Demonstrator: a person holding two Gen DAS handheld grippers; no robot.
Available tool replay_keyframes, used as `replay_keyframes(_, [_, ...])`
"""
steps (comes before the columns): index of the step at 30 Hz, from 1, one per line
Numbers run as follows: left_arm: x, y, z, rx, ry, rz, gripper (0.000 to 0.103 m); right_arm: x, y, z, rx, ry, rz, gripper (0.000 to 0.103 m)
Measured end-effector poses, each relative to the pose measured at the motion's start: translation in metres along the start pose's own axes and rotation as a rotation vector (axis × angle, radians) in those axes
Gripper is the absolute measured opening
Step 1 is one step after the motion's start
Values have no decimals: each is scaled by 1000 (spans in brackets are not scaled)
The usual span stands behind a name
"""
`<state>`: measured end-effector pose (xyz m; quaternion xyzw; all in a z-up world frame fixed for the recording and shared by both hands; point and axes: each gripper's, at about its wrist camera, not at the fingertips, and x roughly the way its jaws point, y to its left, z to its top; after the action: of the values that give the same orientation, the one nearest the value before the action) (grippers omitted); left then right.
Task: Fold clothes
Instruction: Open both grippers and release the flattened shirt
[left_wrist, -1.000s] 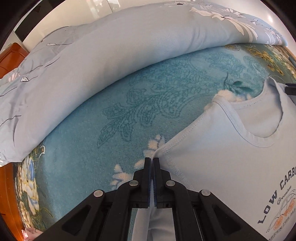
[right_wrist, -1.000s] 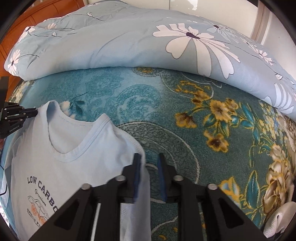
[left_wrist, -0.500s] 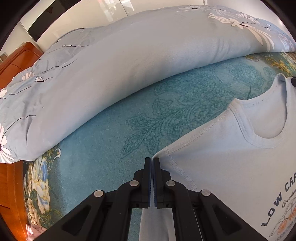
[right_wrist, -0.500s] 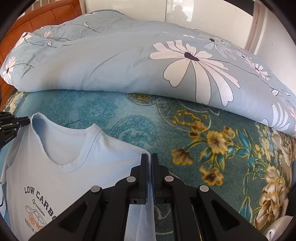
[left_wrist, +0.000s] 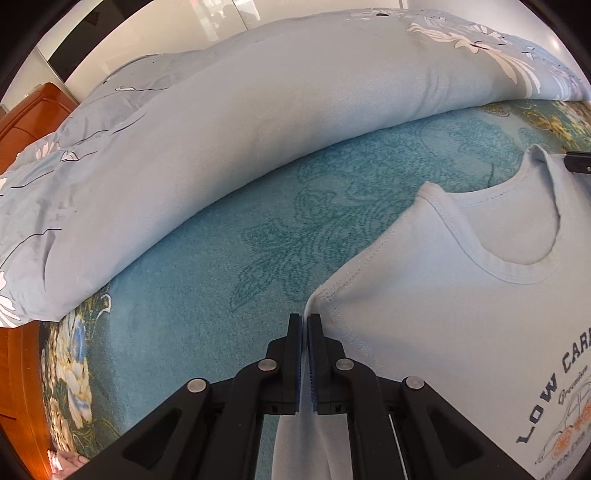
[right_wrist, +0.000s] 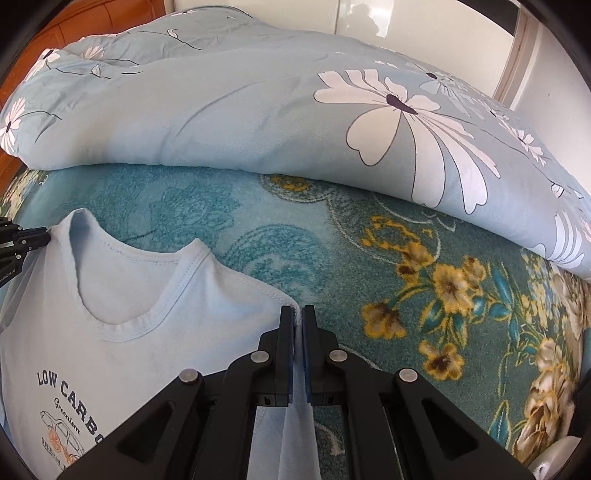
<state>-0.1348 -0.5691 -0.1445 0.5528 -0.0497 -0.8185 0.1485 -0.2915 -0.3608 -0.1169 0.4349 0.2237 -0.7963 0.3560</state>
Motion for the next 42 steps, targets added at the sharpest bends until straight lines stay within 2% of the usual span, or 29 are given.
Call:
replay_keyframes(1, [-5,2,-2,-10,6,-8,22,-6,0,-1,-1,-7,-1,18])
replay_keyframes(2, [-11,5,-4,-28,12,-15,31,-12,1,-1,-1,-15,-2,39])
replay_keyframes(3, [-19,8,-7,-48,12,-18,44,-18,1,-2,-2,-22,-3,47])
replay_keyframes(5, [-46,15,-16,-97,-39,3,45,-30,2,-3,-4,-37,-5,47])
replay_keyframes(7, [-78,23,-24,-146,-99,43,52,-46,3,-8,-5,-55,-2,47])
replay_keyframes(8, [-97,26,-33,-170,-137,64,55,-63,2,-18,-4,-70,10,47])
replay_keyframes(10, [-133,24,-59,-207,-224,62,68,-95,0,-48,5,-77,25,47])
replay_keyframes(13, [-179,14,-106,-243,-341,43,75,-127,-1,-103,43,-41,40,47])
replay_keyframes(16, [-206,-11,-155,-258,-405,36,79,-151,-6,-166,76,8,34,47])
replay_keyframes(18, [-215,-27,-183,-268,-410,27,79,-160,-8,-206,89,48,-12,47])
replay_keyframes(21, [-217,-52,-215,-270,-383,-12,79,-168,-16,-262,136,122,-19,47])
replay_keyframes(24, [-225,-67,-233,-276,-381,-34,79,-177,-29,-307,212,158,-37,47])
replay_keyframes(27, [-236,-78,-242,-287,-392,-71,79,-180,-39,-336,284,180,-25,47])
replay_keyframes(31, [-250,-91,-253,-302,-404,-116,79,-179,-40,-354,339,175,11,46])
replay_keyframes(32, [-252,-92,-253,-304,-403,-119,79,-180,-40,-354,347,166,13,43])
replay_keyframes(35, [-258,-92,-255,-311,-411,-117,79,-182,-39,-355,383,138,80,5])
replay_keyframes(39, [-257,-84,-261,-336,-406,-125,79,-196,-41,-346,402,82,123,3])
replay_keyframes(42, [-251,-75,-264,-365,-392,-124,79,-237,-61,-317,419,-41,96,3])
